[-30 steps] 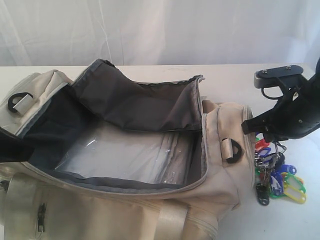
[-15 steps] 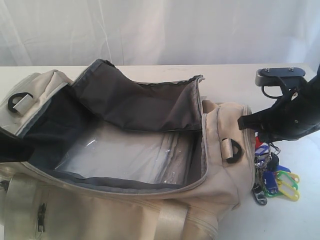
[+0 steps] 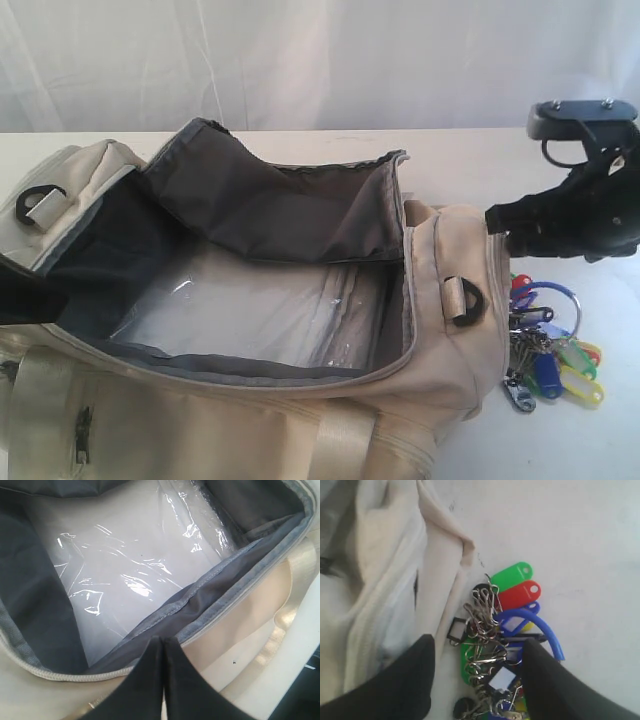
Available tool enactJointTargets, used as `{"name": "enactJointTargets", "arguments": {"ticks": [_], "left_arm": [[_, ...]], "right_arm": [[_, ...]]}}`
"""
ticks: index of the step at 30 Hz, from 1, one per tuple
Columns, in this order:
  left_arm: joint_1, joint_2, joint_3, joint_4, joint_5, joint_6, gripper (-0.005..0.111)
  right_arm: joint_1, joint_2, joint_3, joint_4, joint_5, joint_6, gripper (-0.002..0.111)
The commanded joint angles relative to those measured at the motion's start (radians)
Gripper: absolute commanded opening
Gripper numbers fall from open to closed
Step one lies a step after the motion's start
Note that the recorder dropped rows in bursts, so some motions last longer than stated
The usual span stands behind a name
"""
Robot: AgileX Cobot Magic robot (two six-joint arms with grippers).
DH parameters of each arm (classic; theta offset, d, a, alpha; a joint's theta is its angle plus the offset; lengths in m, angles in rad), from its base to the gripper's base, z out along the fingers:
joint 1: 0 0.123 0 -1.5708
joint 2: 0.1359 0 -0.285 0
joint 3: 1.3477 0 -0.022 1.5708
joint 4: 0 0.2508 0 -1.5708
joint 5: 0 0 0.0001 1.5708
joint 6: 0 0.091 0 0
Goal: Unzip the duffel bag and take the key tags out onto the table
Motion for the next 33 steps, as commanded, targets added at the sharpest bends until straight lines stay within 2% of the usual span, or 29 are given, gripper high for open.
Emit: {"name": "enactJointTargets", "arguments": {"ticks": [1,9,13,17,21,22,27,33], "left_arm": [[0.004,-0.008,0.005,-0.021,0.013,0.022,0.0],[0.004,-0.008,0.005,-0.004,-0.022,0.028,0.0],[0.004,-0.029,-0.007,-0.053,0.026,-0.009,0.0],[0.004,-0.124,-0.056,-0.127,0.044,-0.007,0.0],[0.004,-0.26,-0.103,-0.139,0.047,-0.024,0.0],[0.004,-0.294,-0.108,-0.139,0.042,-0.028,0.0],[0.004,-0.386,-0.108,-0.118,-0.031,-0.028,0.0],[0.004,-0.393,-0.108,-0.118,0.021,-0.028,0.0]], "right_arm": [[-0.005,-0.123,-0.021,-0.028,0.038,0.003,0.05],[-0.005,-0.346,-0.047,-0.05,0.139,0.003,0.05],[-0.005,-0.455,-0.047,-0.049,0.197,-0.003,0.047],[-0.002,-0.588,-0.047,-0.036,0.217,-0.047,0.03],[-0.002,-0.737,-0.042,0.038,0.234,-0.12,0.003],[-0.002,-0.773,-0.036,0.049,0.234,-0.13,0.0],[-0.002,-0.866,0.005,0.059,0.159,-0.137,0.0],[-0.002,-0.867,0.005,0.059,0.172,-0.132,0.0]]}}
